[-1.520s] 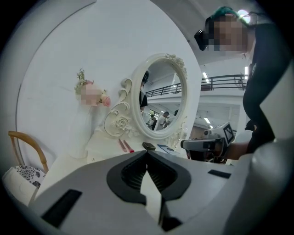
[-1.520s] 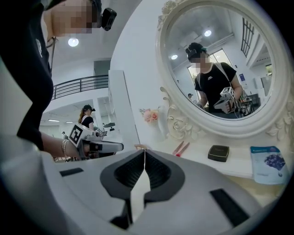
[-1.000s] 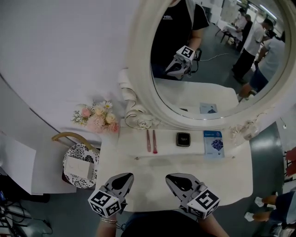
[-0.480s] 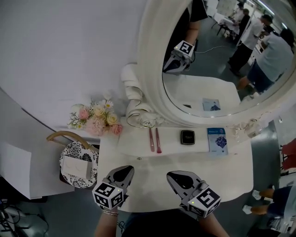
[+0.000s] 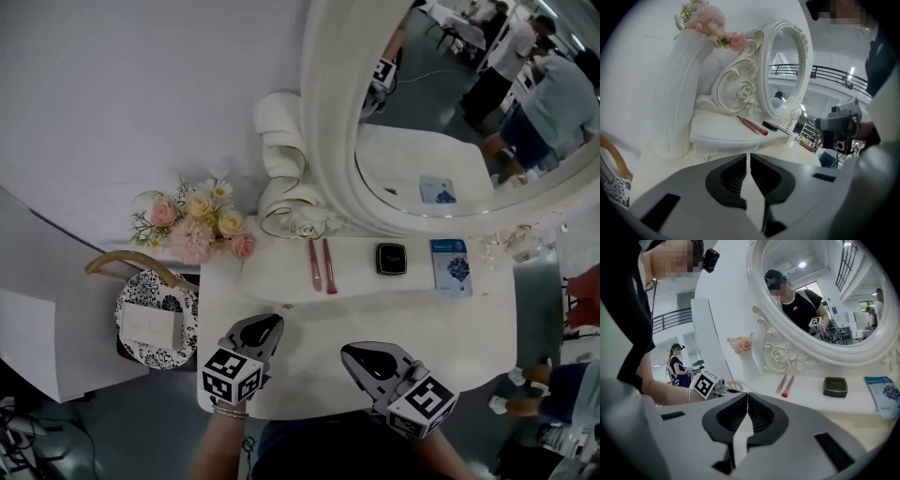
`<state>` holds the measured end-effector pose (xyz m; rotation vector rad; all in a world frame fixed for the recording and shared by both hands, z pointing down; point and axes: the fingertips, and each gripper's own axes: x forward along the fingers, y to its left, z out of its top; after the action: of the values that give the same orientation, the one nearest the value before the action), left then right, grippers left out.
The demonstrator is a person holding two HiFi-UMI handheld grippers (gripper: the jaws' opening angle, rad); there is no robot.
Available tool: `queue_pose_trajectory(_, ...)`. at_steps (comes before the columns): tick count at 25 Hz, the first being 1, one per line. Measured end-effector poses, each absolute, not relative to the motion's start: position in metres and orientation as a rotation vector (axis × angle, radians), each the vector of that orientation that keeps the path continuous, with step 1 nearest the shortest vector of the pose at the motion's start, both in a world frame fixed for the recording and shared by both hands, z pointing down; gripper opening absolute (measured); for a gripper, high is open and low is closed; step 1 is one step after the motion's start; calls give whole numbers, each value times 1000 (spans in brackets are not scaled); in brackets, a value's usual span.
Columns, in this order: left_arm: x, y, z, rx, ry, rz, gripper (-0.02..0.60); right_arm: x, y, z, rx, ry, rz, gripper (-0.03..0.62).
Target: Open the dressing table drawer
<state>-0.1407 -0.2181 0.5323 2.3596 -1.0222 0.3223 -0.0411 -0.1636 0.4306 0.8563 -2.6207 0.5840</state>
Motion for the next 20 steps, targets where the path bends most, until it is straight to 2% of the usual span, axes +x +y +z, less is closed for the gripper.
queue_pose_trajectory(20, -141, -225, 547, 2407, -1060, 394, 18, -52, -159, 446, 898, -2602, 619, 18)
